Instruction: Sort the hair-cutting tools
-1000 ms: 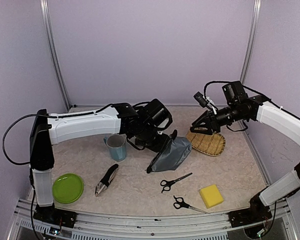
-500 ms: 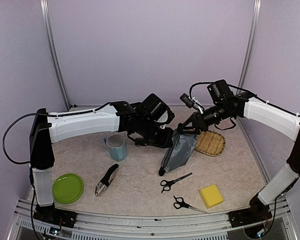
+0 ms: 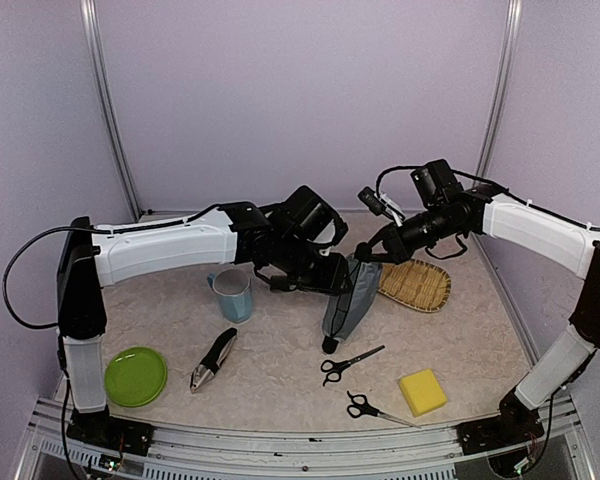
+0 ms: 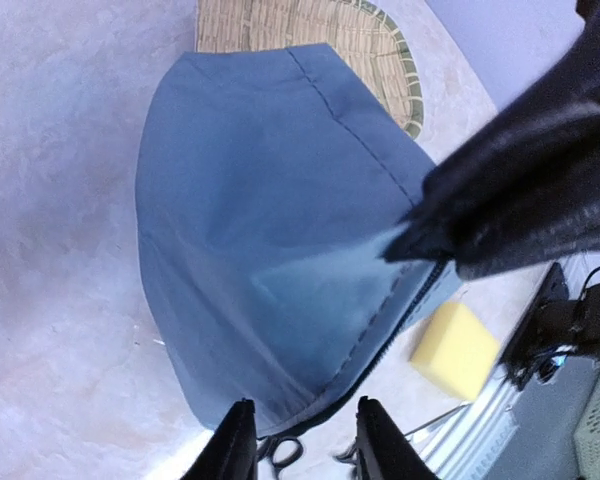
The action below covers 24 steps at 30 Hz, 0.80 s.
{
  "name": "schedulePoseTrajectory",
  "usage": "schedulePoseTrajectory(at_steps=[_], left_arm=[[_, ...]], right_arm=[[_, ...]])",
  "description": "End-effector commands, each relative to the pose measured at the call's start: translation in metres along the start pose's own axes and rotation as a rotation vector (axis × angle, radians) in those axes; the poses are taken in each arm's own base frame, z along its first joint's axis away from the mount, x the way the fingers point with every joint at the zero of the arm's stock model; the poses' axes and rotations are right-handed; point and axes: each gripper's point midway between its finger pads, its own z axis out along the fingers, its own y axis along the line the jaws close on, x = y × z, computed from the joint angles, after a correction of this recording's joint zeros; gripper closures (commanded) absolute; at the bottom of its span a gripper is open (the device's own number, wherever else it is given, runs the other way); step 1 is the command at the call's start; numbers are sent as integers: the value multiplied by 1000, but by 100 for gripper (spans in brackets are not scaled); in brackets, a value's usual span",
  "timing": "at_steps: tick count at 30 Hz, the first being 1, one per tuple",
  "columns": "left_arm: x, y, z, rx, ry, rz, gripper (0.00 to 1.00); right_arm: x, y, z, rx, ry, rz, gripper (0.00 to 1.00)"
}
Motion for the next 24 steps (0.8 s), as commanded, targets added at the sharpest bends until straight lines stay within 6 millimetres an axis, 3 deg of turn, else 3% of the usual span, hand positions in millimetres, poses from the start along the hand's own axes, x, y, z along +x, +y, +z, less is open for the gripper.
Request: schedulePoseTrajectory(at_steps=[1, 6, 9, 16, 21, 24], left_arm=[[-4, 9, -42, -128, -74, 30, 41], [40, 61, -81, -411, -49, -51, 31], [85, 85, -94, -497, 29, -103, 28], [158, 133, -118, -662, 188, -164, 24], [181, 157, -109, -706, 232, -166, 22], [184, 166, -99, -709, 235, -162, 22]], right_arm=[[-4, -3, -7, 0, -50, -4, 100], [4, -4, -11, -29, -72, 12, 100], [4, -2, -15, -25, -82, 2, 100], [-1, -1, -22, -26, -101, 1, 100], [1, -1, -22, -22, -101, 1, 100], [2, -1, -24, -19, -103, -3, 100]])
